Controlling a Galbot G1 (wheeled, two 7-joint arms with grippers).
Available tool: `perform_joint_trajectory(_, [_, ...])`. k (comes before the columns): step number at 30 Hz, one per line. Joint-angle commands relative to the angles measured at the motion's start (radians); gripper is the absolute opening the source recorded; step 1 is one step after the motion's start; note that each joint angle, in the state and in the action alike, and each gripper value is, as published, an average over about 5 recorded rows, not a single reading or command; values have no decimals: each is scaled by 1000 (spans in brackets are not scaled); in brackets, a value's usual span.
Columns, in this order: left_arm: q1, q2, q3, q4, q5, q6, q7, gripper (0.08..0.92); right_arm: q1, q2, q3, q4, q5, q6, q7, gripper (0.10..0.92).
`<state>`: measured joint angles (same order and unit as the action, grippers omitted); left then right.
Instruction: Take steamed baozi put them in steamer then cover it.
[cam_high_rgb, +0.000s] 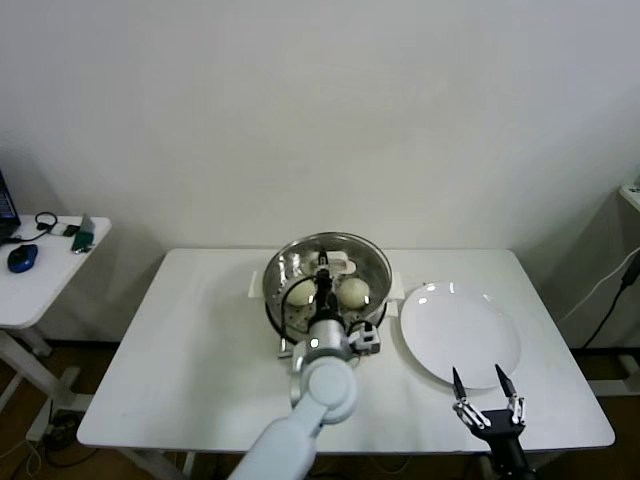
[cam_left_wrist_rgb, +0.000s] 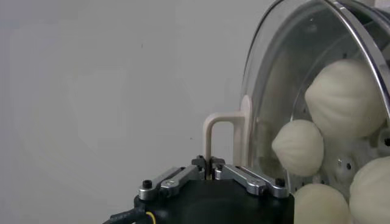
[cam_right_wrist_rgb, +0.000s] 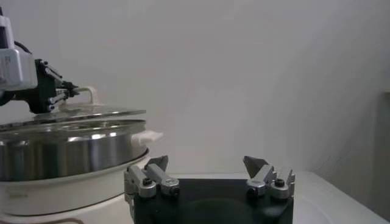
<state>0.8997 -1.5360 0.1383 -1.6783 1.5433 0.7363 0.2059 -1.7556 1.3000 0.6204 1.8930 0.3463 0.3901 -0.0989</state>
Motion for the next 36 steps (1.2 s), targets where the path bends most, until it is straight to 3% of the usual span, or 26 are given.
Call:
perform_joint_trajectory(1, [10,-17,1,29,11,27,-29,134,0,1,3,-1,3,5,1,823])
perform_joint_trajectory(13, [21,-12,-8,56,43,16,-31,134,-5,7,4,-2,-2,17,1,823])
perform_joint_trajectory(21, [11,10,18,7,-12,24,-17,137,-4,7,3,-2,1,11,15,823])
perform_joint_trajectory(24, [-1,33,37,-27,-70,38,5,179,-3,5,1,0,3,1,19,823])
perform_joint_trajectory(36, [17,222,62,-228,-262,49,48,519,9,-6,-4,-5,2,-50,42,823])
